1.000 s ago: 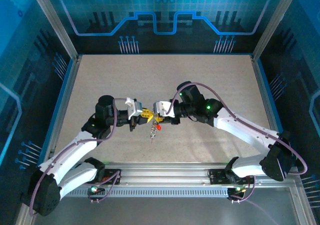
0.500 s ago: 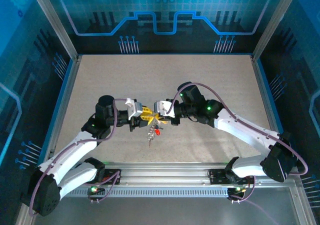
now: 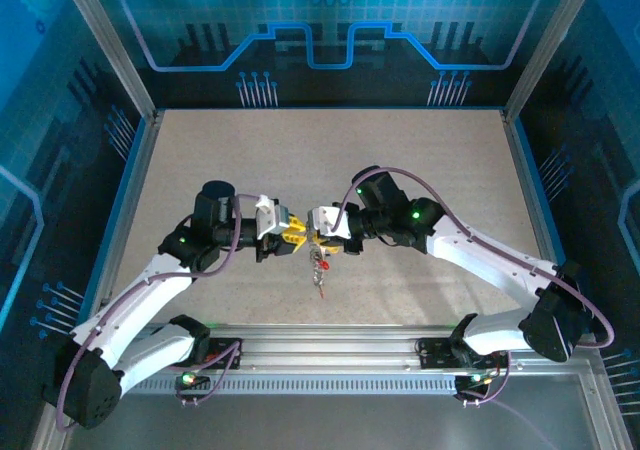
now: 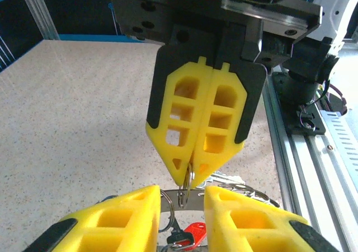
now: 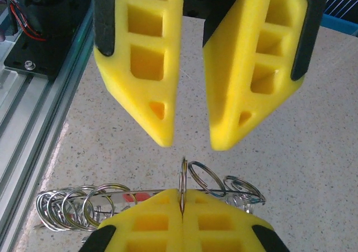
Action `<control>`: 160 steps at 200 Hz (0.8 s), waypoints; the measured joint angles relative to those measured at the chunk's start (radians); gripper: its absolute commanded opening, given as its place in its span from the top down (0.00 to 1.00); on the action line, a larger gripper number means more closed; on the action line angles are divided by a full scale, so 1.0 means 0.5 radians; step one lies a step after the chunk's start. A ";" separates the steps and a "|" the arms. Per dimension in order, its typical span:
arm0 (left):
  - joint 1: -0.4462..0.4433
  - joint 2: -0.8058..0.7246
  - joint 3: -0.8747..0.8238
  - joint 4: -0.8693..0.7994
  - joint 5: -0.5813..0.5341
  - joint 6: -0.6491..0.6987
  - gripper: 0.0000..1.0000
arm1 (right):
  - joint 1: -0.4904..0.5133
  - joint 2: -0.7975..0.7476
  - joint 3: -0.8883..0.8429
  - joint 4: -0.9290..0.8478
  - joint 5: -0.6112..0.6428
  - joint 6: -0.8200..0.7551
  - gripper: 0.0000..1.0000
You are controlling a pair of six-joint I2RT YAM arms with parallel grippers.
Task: Put the keys on the keyring
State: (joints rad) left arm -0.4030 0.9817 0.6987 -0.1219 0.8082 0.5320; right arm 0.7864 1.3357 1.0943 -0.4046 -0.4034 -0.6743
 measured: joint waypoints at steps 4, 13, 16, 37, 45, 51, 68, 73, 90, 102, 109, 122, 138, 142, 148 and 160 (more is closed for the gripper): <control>-0.002 0.001 0.001 -0.011 0.000 0.008 0.72 | 0.001 0.000 0.000 -0.001 0.002 0.000 1.00; -0.008 0.001 0.001 -0.034 -0.002 0.032 0.72 | 0.002 0.000 0.000 -0.001 0.006 0.000 1.00; -0.009 0.001 0.001 -0.041 -0.002 0.038 0.73 | 0.002 0.000 0.000 0.001 0.006 0.001 1.00; -0.031 0.002 0.001 -0.078 -0.022 0.056 0.74 | 0.002 0.000 0.000 0.002 0.006 0.001 1.00; -0.047 0.002 0.001 -0.086 -0.034 0.062 0.75 | 0.002 0.000 0.000 0.002 0.005 0.001 1.00; -0.058 0.002 0.001 -0.092 -0.045 0.072 0.77 | 0.002 0.000 0.000 0.002 0.005 0.002 1.00; -0.081 0.011 0.005 -0.098 -0.089 0.097 0.80 | 0.002 0.000 0.000 -0.011 0.005 0.008 1.00; -0.084 0.016 0.010 -0.101 -0.103 0.099 0.81 | 0.002 0.000 0.000 -0.013 0.005 0.008 1.00; -0.098 0.033 0.031 -0.109 -0.135 0.103 0.82 | 0.002 0.000 0.000 -0.016 0.006 0.008 1.00; -0.110 0.034 0.038 -0.117 -0.154 0.106 0.82 | 0.002 0.000 0.000 -0.020 0.006 0.008 1.00; -0.119 0.034 0.039 -0.117 -0.166 0.110 0.81 | 0.002 0.000 0.000 -0.024 0.006 0.009 1.00; -0.136 0.035 0.042 -0.130 -0.195 0.117 0.80 | 0.002 0.000 0.000 -0.031 0.007 0.017 1.00; -0.151 0.037 0.052 -0.139 -0.227 0.140 0.80 | 0.002 0.000 0.000 -0.032 0.007 0.018 1.00; -0.155 0.038 0.053 -0.139 -0.231 0.143 0.80 | 0.002 0.000 0.000 -0.032 0.007 0.018 1.00; -0.158 0.038 0.055 -0.138 -0.233 0.148 0.80 | 0.002 0.000 0.000 -0.030 0.003 0.022 1.00; -0.175 0.041 0.060 -0.139 -0.234 0.161 0.80 | 0.008 0.000 0.000 -0.023 -0.006 0.024 1.00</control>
State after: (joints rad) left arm -0.4904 1.0023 0.7284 -0.1913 0.6910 0.6125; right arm 0.7906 1.3357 1.0943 -0.4160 -0.4065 -0.6621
